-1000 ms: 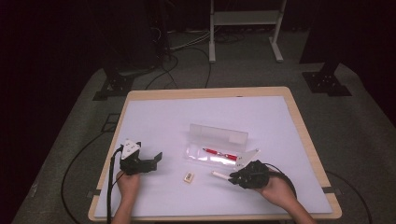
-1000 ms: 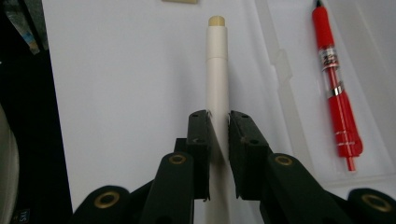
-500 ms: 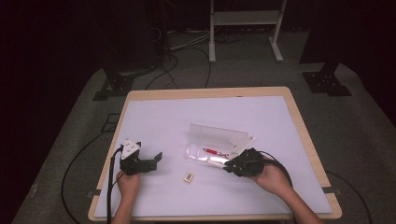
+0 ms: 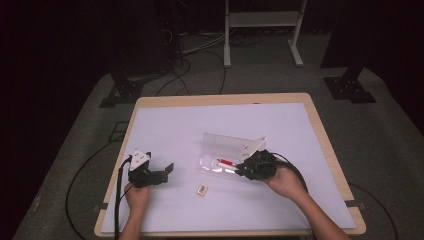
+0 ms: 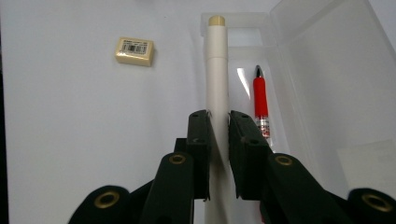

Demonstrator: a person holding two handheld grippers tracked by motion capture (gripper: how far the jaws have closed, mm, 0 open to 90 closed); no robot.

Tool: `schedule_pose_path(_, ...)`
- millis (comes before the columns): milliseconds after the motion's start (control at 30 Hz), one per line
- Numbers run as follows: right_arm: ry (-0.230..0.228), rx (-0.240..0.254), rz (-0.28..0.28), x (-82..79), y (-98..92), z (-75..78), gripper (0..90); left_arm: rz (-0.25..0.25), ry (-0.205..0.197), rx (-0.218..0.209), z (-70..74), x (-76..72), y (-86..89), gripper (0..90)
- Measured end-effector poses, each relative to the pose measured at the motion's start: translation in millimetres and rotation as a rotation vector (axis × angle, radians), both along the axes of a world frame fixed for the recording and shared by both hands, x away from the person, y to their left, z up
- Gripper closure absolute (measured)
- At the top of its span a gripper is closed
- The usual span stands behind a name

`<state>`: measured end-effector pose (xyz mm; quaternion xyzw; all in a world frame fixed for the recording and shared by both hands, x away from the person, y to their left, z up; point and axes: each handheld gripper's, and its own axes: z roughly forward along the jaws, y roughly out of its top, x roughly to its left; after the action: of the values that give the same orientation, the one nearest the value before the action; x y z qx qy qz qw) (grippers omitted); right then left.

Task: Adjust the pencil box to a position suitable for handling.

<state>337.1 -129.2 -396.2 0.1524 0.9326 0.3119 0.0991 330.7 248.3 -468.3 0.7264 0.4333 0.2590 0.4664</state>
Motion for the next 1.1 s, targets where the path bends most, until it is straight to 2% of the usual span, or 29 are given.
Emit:
schedule_pose_path(733, 0.006, -0.010, 0.007, 23.1, 16.1, -14.6, 78.1, -0.001, 0.000, -0.001, 0.2, -0.1, 0.1, 0.0)
schedule_pose_path(1100, 0.032, -0.015, -0.009, 32.3, 16.4, -24.5, 78.0, -0.001, 0.000, -0.002, 0.1, -0.1, 0.2, 0.0)
